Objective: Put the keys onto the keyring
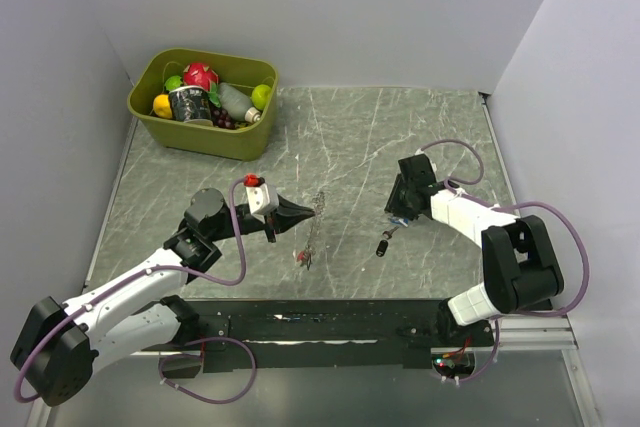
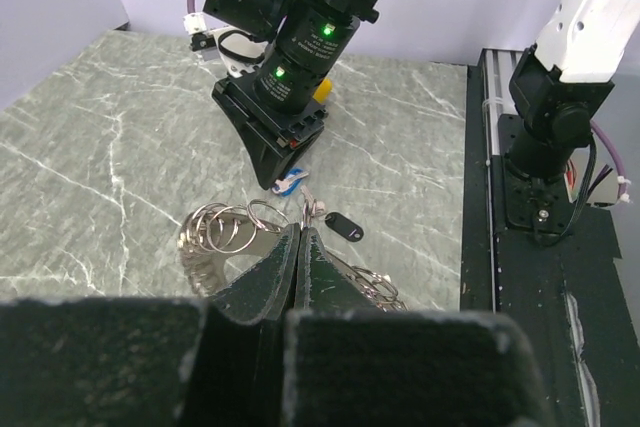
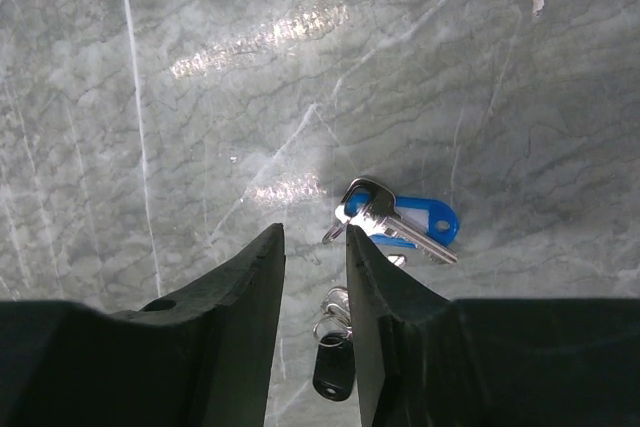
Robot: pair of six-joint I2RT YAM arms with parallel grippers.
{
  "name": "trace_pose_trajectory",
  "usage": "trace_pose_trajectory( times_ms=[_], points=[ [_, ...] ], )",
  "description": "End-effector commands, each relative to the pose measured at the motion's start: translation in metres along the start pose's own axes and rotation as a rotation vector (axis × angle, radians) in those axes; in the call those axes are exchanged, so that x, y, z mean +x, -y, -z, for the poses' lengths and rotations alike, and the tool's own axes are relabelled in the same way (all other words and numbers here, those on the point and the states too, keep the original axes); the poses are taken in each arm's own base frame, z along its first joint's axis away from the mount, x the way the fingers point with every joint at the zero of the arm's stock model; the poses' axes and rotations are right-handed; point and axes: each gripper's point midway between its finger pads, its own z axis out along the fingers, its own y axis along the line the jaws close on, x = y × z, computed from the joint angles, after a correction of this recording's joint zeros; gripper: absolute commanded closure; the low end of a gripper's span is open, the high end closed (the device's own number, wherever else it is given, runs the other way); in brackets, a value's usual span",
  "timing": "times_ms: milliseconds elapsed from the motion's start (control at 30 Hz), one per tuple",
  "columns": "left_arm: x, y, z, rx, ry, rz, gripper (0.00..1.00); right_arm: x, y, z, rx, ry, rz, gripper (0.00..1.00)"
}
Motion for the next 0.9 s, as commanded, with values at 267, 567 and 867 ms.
trace_pose_trajectory(
  times_ms=[267,567,867],
  points=[
    [-0.02,0.005,-0.001,0.03,0.075,-0.101,0.99,-0.002,0.003,-0.012,0.036,-0.01,-0.03,0.73],
    [-0.019,0.004,0.0,0.026,0.071,-0.1,0.99,-0.001,0.007,-0.008,0.037,0.01,-0.028,1.0],
    [-0.017,0.005,-0.001,0.026,0.065,-0.091,0.99,-0.005,0.0,0.005,-0.032,0.053,0.035,1.0]
  ],
)
